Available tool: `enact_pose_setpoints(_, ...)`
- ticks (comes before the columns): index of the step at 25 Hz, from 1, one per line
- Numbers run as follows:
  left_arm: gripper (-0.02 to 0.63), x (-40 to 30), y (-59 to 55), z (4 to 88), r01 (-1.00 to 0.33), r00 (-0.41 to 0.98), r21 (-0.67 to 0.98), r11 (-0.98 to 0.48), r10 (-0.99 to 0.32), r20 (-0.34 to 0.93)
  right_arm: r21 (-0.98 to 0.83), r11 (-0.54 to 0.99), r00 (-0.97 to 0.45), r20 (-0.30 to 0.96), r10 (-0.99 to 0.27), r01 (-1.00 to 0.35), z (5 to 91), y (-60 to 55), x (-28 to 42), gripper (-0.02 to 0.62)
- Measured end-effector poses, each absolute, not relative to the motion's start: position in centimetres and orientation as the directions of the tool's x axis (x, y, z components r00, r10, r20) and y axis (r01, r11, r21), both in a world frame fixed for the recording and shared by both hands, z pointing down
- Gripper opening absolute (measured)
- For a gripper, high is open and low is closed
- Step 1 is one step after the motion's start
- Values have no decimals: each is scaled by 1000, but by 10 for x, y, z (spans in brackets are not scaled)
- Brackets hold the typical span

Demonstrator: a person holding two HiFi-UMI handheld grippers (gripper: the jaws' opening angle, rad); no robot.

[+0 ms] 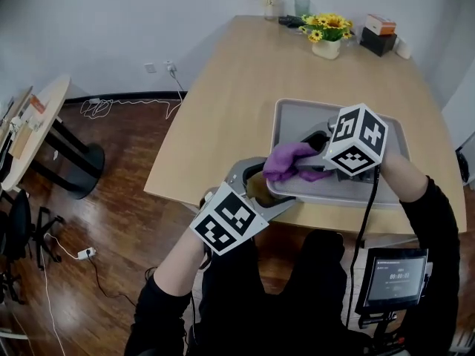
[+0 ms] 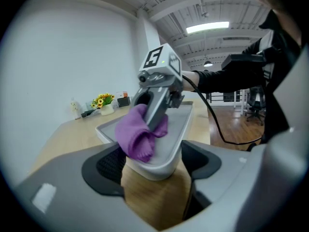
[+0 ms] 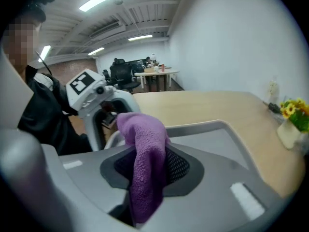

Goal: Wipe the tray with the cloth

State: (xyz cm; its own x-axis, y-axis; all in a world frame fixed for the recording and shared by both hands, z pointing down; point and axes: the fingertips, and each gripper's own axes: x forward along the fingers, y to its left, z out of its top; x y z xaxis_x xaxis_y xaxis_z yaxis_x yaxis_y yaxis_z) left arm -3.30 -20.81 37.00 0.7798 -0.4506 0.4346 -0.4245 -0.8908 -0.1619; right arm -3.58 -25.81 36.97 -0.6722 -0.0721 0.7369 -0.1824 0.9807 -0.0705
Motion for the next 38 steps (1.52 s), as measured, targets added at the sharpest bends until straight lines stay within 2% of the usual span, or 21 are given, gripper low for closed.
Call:
enact_pose_setpoints(4, 348, -32, -209, 370, -426, 780, -160, -891, -451, 434, 145, 932, -584, 744, -325, -333, 370, -345, -34, 112)
enact_pose_setpoints(7, 348, -33, -209, 371, -425, 782, -158, -891, -449, 433, 257, 881, -507, 739, -444, -397, 371, -394, -32, 112)
enact_pose_setpoints(14, 347, -34, -212, 377, -427, 779, -159, -890, -452, 434, 214, 846, -444, 774, -452, -489, 377, -409, 11, 112)
enact_pose_setpoints(19, 347, -40, -210, 378, -427, 779, -156, -891, -450, 437, 197, 757, -346, 799, -492, -622, 379, -395, 111, 112)
enact_pose_setpoints(24, 347, -44, -211, 384, -433, 777, -144, -890, -449, 441, 243, 591, -176, 808, -562, -769, 382, -377, 237, 114)
enact_pose_setpoints(27, 347, -43, -215, 386, -434, 775, -150, -888, -453, 440, 235, 535, -150, 801, -580, -811, 385, -367, 272, 114)
enact_pose_setpoints(31, 347, -33, -213, 373, -433, 775, -142, -890, -448, 446, 230, 580, -188, 799, -571, -782, 380, -353, 242, 112)
enact_pose_setpoints(38, 347, -39, -212, 377, -433, 775, -153, -889, -453, 440, 233, 812, -449, 736, -507, -536, 374, -341, 40, 112)
